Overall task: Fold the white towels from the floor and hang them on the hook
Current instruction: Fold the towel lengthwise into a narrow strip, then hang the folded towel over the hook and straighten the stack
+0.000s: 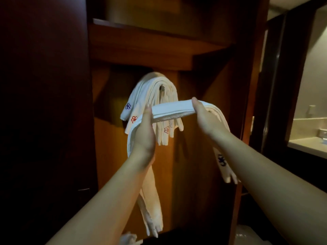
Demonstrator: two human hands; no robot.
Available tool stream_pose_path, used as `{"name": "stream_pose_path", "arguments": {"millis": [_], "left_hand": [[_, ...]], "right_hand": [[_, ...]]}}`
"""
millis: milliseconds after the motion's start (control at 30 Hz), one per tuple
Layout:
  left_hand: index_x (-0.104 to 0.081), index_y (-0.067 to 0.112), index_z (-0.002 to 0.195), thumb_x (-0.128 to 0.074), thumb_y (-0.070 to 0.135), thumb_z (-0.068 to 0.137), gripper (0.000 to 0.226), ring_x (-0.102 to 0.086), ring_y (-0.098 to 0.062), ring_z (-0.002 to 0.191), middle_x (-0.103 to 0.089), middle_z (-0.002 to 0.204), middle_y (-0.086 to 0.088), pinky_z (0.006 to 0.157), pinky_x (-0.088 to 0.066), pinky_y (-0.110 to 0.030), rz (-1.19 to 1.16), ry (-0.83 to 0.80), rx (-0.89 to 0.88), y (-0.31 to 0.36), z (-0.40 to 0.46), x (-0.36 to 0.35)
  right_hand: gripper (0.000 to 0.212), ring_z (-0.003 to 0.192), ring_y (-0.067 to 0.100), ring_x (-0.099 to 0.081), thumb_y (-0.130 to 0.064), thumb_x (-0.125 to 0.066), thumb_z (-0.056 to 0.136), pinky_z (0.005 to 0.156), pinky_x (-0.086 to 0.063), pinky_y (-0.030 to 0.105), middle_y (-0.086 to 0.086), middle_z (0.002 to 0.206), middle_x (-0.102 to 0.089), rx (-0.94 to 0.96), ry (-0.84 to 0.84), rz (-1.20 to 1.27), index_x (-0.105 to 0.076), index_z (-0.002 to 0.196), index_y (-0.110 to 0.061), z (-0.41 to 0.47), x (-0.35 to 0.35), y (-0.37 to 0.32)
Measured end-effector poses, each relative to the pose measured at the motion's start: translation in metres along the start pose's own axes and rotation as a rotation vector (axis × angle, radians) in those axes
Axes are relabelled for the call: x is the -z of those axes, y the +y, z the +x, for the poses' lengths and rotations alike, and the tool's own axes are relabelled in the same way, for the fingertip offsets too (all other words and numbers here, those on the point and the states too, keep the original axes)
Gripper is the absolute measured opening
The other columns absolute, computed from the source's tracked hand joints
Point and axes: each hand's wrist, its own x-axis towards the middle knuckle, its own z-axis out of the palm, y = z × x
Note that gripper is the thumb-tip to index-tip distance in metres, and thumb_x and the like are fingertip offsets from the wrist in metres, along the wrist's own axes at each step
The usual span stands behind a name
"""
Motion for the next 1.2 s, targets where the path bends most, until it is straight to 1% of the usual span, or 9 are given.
{"name": "stream_pose_path", "arguments": {"millis": [67, 233, 367, 500, 667, 833, 900, 1067, 1200], "left_hand": [[-0.076, 0.039, 0.102, -0.043, 0.063, 0.097, 0.041, -0.073, -0.010, 0.101, -0.077, 0.106, 0.004, 0.082, -0.054, -0.028, 0.081, -0.064, 0.013, 0.011, 0.011, 0.006], [-0.052, 0.020, 0.142, -0.040, 0.075, 0.086, 0.079, -0.061, -0.012, 0.124, -0.067, 0.132, -0.001, 0.106, -0.045, -0.031, 0.148, -0.259, 0.025, 0.028, 0.055, 0.031], [-0.058, 0.009, 0.138, -0.030, 0.074, 0.092, 0.084, -0.062, -0.026, 0.124, -0.064, 0.133, -0.017, 0.090, -0.056, -0.030, -0.146, -0.329, 0.056, 0.031, 0.085, 0.053], [-0.067, 0.006, 0.124, -0.033, 0.075, 0.094, 0.082, -0.069, -0.028, 0.113, -0.070, 0.121, -0.019, 0.077, -0.059, -0.031, -0.187, -0.150, 0.046, 0.025, 0.125, 0.061], [-0.066, 0.011, 0.118, -0.030, 0.071, 0.097, 0.073, -0.076, -0.017, 0.089, -0.078, 0.102, -0.009, 0.059, -0.059, -0.024, -0.154, -0.041, 0.038, 0.019, 0.183, 0.058], [-0.064, 0.014, 0.129, -0.023, 0.076, 0.095, 0.081, -0.059, -0.019, 0.127, -0.067, 0.131, -0.009, 0.114, -0.038, -0.043, -0.012, -0.057, 0.003, 0.019, 0.239, 0.063], [-0.060, 0.015, 0.136, -0.021, 0.084, 0.089, 0.093, -0.053, -0.022, 0.134, -0.062, 0.139, -0.010, 0.119, -0.031, -0.046, 0.045, -0.118, 0.024, 0.019, 0.261, 0.065], [-0.065, 0.013, 0.131, -0.013, 0.086, 0.085, 0.100, -0.070, -0.019, 0.110, -0.072, 0.122, -0.010, 0.072, -0.059, -0.025, 0.097, -0.301, 0.074, 0.015, 0.308, 0.074], [-0.064, 0.018, 0.130, -0.011, 0.082, 0.088, 0.094, -0.067, -0.007, 0.113, -0.071, 0.126, 0.000, 0.077, -0.054, -0.016, 0.176, -0.351, 0.035, 0.006, 0.346, 0.080]], "right_hand": [[0.037, 0.062, -0.025, -0.056, -0.056, -0.045, 0.101, 0.051, -0.039, 0.000, -0.035, 0.053, -0.059, 0.025, -0.034, 0.065, -0.058, 0.073, -0.035, 0.006, 0.005, 0.003], [0.044, 0.103, -0.004, -0.067, -0.070, -0.046, 0.091, 0.089, -0.036, 0.024, -0.021, 0.102, -0.075, -0.024, -0.350, 0.324, -0.069, 0.110, -0.038, 0.037, 0.008, 0.020], [0.069, 0.122, -0.008, -0.055, -0.083, -0.043, 0.078, 0.100, -0.028, 0.021, -0.020, 0.132, -0.064, 0.003, -0.522, 0.271, -0.062, 0.131, -0.042, 0.064, 0.006, 0.029], [0.041, 0.126, -0.005, -0.054, -0.069, -0.042, 0.094, 0.108, -0.032, 0.021, -0.027, 0.124, -0.066, 0.072, -0.437, 0.182, -0.062, 0.121, -0.046, 0.093, -0.009, 0.031], [0.051, 0.113, -0.009, -0.061, -0.070, -0.035, 0.088, 0.097, -0.035, 0.016, -0.025, 0.113, -0.071, 0.099, -0.343, 0.215, -0.064, 0.118, -0.039, 0.138, -0.021, 0.025], [0.067, 0.117, 0.007, -0.065, -0.064, -0.037, 0.090, 0.088, -0.046, 0.014, 0.003, 0.128, -0.068, 0.092, -0.220, 0.313, -0.059, 0.134, -0.019, 0.183, -0.021, 0.034], [0.066, 0.117, 0.012, -0.065, -0.061, -0.036, 0.094, 0.090, -0.048, 0.017, 0.012, 0.127, -0.068, 0.102, -0.190, 0.313, -0.059, 0.133, -0.013, 0.207, -0.026, 0.034], [0.073, 0.131, 0.018, -0.054, -0.068, -0.034, 0.093, 0.108, -0.039, 0.027, 0.011, 0.147, -0.053, 0.134, -0.229, 0.273, -0.053, 0.141, -0.015, 0.282, -0.039, 0.032], [0.083, 0.137, 0.018, -0.049, -0.069, -0.033, 0.089, 0.122, -0.027, 0.038, 0.010, 0.148, -0.052, 0.191, -0.296, 0.268, -0.044, 0.149, -0.011, 0.344, -0.049, 0.035]]}}
